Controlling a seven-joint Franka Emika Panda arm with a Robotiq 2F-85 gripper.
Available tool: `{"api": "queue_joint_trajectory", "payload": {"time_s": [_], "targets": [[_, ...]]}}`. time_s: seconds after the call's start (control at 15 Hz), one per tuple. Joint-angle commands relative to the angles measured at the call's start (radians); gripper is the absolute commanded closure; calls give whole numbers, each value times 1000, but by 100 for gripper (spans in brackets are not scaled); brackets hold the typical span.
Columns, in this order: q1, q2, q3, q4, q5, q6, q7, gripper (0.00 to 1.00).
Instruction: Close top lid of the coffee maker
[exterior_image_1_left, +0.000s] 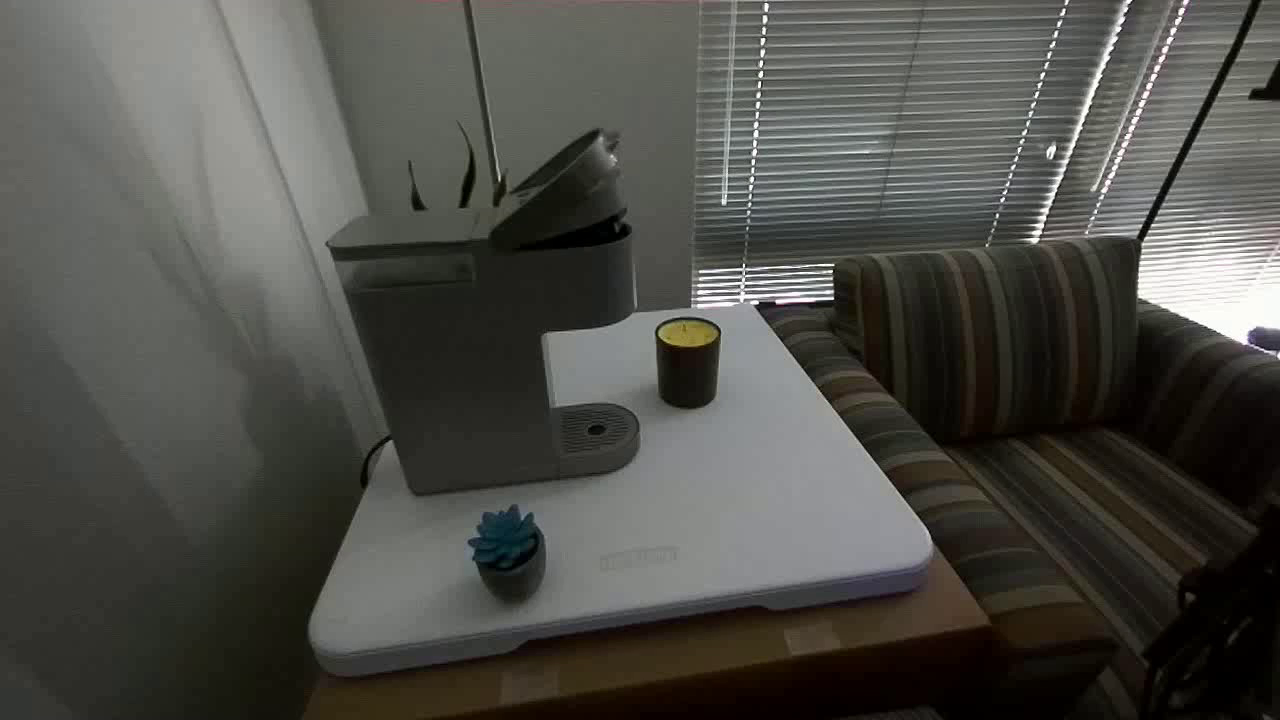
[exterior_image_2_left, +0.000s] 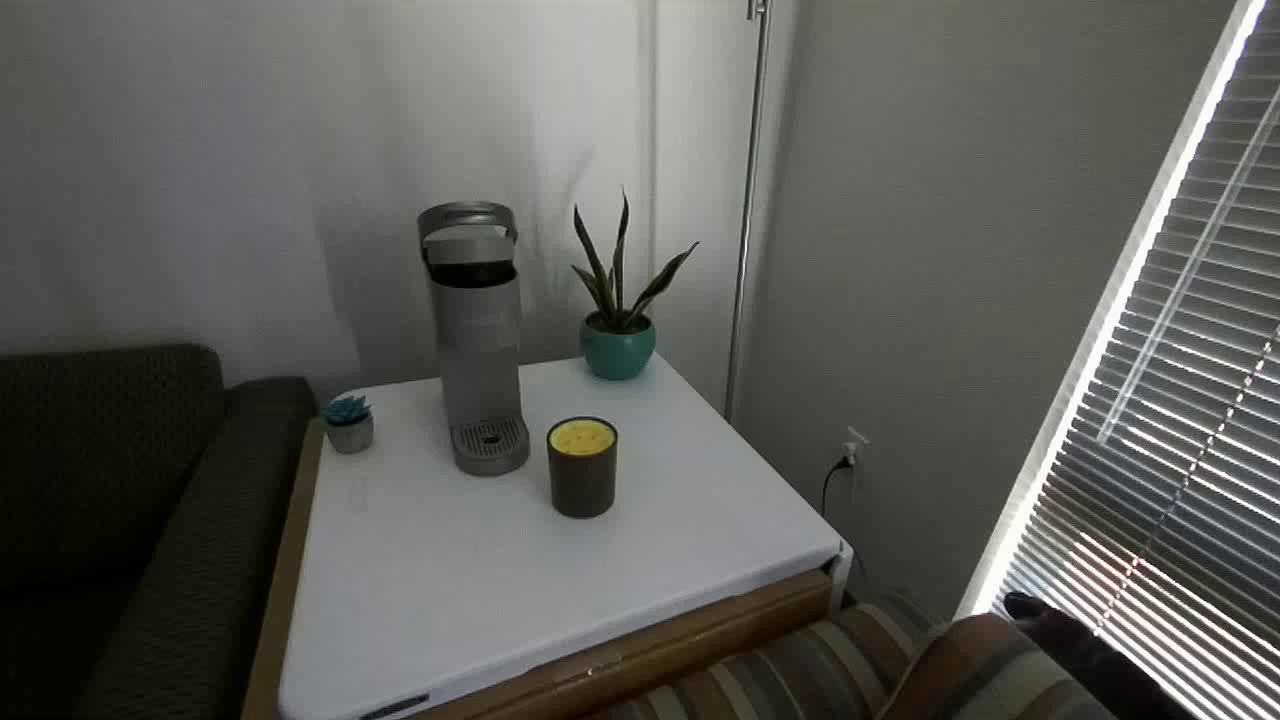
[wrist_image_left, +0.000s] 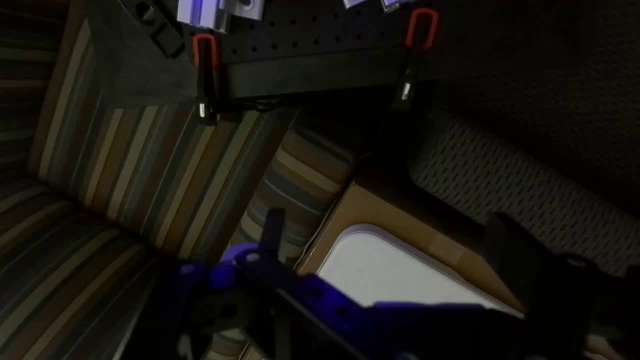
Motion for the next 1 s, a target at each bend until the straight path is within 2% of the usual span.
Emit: {"api": "queue_joint_trajectory", "payload": {"time_s": [0.0, 0.2, 0.4, 0.6, 0.73, 0.93], "targets": [[4, 1, -5, -3, -4, -1, 3, 0], [-14, 31, -17, 0, -40, 94, -30, 0], [-51, 95, -32, 2, -72, 324, -21, 0], [-96, 222, -24, 45, -94, 542, 6, 0], [-130, 316, -1, 86, -105, 661, 56, 0], [-174, 432, 29, 142, -91, 844, 201, 0]]}}
